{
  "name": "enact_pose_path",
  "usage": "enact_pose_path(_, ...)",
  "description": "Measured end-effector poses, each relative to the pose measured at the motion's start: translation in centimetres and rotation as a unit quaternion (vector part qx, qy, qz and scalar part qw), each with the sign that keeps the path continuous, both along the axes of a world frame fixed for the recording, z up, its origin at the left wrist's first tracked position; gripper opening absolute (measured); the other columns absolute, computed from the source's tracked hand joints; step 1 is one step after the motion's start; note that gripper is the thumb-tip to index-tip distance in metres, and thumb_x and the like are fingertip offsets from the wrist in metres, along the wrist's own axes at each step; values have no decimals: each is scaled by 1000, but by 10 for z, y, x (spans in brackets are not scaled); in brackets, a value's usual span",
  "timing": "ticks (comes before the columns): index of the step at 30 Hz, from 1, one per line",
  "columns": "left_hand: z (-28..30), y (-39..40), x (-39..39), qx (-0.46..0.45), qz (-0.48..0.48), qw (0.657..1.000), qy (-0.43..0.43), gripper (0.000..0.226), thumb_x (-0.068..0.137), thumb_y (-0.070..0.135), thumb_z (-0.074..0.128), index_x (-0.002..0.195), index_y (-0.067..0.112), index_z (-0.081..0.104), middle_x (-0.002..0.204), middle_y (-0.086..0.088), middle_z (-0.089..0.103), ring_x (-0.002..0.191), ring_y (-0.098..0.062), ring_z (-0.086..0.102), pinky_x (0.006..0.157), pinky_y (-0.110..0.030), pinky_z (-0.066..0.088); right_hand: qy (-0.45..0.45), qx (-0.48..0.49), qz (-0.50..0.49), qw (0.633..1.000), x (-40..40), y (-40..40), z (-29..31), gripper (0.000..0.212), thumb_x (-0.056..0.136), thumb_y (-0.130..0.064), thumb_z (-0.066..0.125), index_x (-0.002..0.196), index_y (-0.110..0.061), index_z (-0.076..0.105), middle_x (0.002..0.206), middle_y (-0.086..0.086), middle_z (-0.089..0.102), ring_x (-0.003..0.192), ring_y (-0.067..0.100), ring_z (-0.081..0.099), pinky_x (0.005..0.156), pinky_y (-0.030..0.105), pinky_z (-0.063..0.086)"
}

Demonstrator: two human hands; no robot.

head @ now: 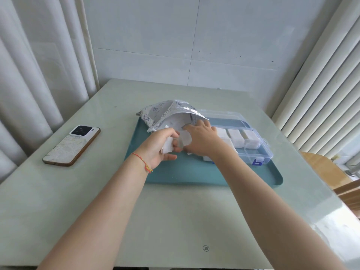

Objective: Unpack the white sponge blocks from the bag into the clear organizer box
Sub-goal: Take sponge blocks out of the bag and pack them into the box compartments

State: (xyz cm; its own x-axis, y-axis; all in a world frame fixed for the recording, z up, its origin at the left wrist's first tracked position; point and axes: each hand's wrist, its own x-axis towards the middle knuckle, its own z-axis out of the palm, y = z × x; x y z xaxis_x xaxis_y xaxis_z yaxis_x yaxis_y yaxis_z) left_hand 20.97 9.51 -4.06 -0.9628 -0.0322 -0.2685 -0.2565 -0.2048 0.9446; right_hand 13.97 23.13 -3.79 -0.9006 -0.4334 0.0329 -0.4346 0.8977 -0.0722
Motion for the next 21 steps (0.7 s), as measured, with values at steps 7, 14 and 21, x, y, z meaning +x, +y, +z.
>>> enact_pose_path(7,-5,-2,-5,-3,33,999,-5,12,90,15,57,80,19,53,64,2,48,55,-12,58,45,-19,43,9,-46,-2,999,-8,3,-3,50,86,-27,64,134,-23,52,129,6,47,131,28,32,102,39,32)
enact_pose_path(14,-4,-1,-4,46,38,998,-3,10,90,26,64,96,18,60,70,-3,63,63,-15,63,51,-22,50,-44,-171,3,984,-9,22,24,11,94,-21,59,90,-13,64,78,-2,53,83,25,51,70,28,39)
enact_pose_path(21,-3,2,-6,156,10,987,-17,40,91,51,55,101,13,64,87,-12,66,77,-30,66,49,-25,51,-155,-362,25,919,13,41,59,9,86,-19,74,83,-11,71,61,-4,58,49,0,43,49,9,33)
